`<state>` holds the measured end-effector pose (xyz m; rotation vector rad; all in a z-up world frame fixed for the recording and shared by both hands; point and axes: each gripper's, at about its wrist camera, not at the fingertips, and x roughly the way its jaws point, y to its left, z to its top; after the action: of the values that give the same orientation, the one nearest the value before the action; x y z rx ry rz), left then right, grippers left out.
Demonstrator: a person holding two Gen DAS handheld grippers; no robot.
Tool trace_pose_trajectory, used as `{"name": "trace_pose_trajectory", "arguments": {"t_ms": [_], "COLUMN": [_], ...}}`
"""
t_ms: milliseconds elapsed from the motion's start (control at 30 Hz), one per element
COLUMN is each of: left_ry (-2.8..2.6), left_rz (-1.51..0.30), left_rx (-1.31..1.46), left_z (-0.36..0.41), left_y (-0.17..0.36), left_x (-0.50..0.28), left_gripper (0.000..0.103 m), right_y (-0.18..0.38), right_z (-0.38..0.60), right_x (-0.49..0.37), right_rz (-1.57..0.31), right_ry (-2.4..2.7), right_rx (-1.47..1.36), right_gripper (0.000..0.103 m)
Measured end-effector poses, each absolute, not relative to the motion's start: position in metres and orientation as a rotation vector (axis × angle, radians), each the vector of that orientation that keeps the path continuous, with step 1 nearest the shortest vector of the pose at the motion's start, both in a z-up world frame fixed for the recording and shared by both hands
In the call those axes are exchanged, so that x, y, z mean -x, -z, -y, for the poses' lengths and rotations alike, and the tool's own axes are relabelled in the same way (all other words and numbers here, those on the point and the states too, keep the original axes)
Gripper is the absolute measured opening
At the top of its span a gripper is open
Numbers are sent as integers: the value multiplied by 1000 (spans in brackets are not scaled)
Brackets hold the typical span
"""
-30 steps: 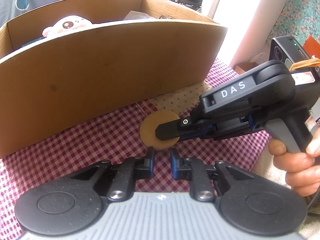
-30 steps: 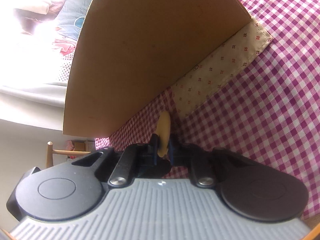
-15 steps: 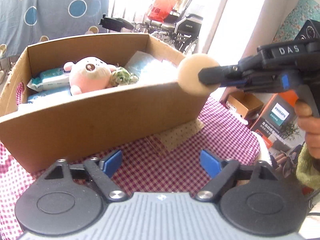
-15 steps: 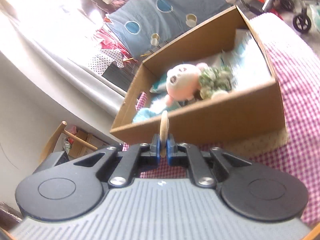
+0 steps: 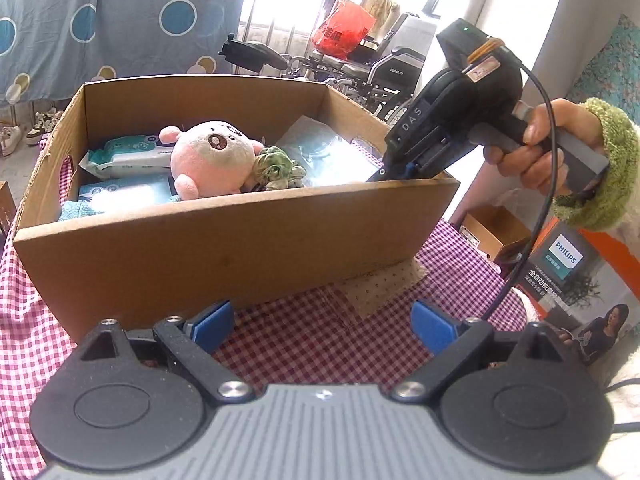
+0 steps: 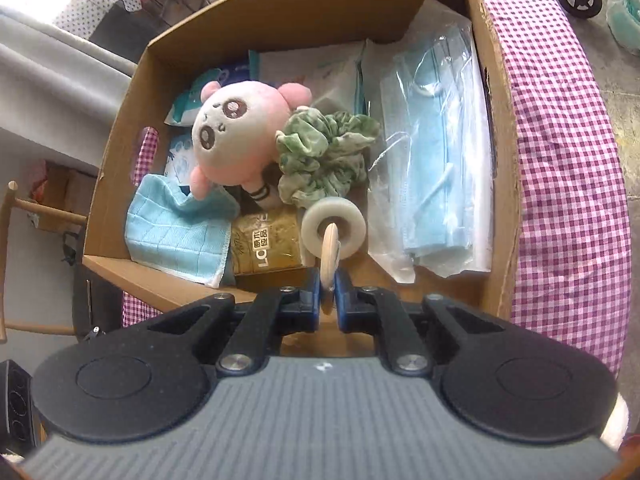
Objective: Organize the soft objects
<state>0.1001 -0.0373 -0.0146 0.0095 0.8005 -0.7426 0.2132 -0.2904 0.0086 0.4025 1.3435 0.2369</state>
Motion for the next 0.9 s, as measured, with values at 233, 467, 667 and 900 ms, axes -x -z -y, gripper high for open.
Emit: {"name": "trace_pose_trajectory", "arguments": {"t_ms": [233,467,667,900], "left_ry": [749,749,711,602], "left_rz": [-820,-838,-838,-800], "left_rx": [9,17,-10,-61], "left_z": [37,38,41,38], "left_y": [22,26,22,1], "left_x": [-110,-114,-108,-95], "left_gripper": [96,96,96,103], "right_y": [-8,-30,-58,-92], "right_z": [282,281,269,257], "right_x": [-224,-215,-185,-117], "right_rz": [-1364,-1263,-1090,-832], "right_ry": [-182,-175,-195,-217], "right_rx": [-224,-190,-175,-220], "right_gripper": [24,27,39,74]}}
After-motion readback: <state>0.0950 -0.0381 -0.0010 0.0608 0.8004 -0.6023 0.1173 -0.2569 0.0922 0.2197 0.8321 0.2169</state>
